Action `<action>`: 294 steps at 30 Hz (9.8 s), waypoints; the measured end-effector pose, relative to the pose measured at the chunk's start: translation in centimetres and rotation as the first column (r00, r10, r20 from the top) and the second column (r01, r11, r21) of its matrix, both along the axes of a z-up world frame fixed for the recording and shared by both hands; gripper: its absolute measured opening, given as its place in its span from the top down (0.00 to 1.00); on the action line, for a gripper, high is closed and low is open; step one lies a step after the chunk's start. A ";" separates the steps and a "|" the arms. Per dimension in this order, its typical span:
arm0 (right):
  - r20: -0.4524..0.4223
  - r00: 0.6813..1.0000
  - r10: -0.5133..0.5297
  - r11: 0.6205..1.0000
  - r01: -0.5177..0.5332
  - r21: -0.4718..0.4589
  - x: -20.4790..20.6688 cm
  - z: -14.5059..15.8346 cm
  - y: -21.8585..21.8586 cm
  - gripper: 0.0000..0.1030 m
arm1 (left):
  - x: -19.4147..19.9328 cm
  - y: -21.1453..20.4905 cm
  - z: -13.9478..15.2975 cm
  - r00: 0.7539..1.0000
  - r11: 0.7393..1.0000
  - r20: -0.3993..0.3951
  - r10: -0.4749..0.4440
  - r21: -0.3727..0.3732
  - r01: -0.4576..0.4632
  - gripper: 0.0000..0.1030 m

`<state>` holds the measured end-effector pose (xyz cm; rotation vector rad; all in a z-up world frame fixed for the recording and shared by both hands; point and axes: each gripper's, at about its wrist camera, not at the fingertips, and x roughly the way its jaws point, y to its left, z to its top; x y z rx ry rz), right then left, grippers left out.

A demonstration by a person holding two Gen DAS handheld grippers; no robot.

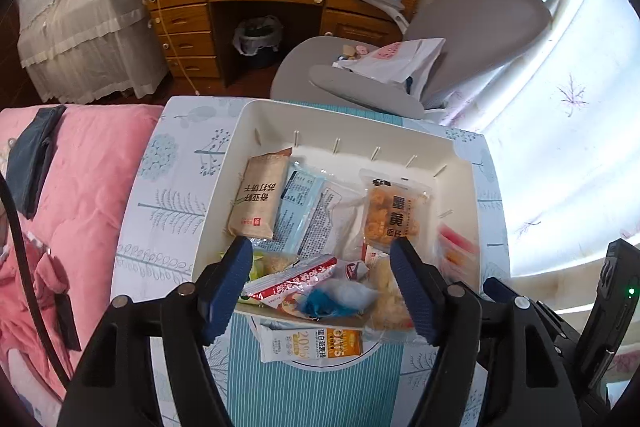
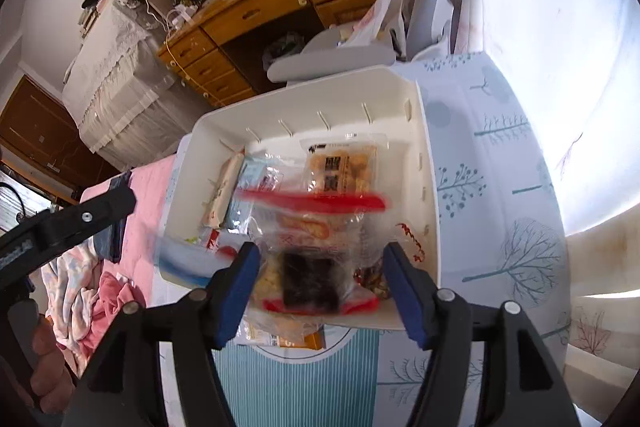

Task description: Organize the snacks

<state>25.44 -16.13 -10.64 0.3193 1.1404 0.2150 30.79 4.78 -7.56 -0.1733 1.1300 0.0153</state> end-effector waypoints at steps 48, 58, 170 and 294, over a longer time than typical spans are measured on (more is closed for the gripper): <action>-0.205 0.965 -0.161 0.985 0.171 0.028 -9.6 -6.6 10.7 0.24 | -12.9 13.5 -7.4 0.978 0.996 -0.208 0.035 0.088 -0.017 0.20; -0.293 0.853 -0.432 0.894 0.447 -0.015 -9.5 -10.6 12.9 0.24 | -11.1 16.4 -9.6 0.965 0.977 -0.252 -0.071 0.176 0.118 0.20; 0.336 0.855 0.395 0.902 -0.290 -0.320 1.4 -2.9 10.2 0.81 | -5.9 6.0 -9.9 0.953 0.976 -0.221 0.205 0.124 -0.181 0.20; 0.132 0.991 -0.024 0.984 0.047 -0.174 -32.1 12.1 4.8 0.02 | -33.8 1.6 8.9 0.983 0.987 0.176 -0.047 0.162 0.018 0.01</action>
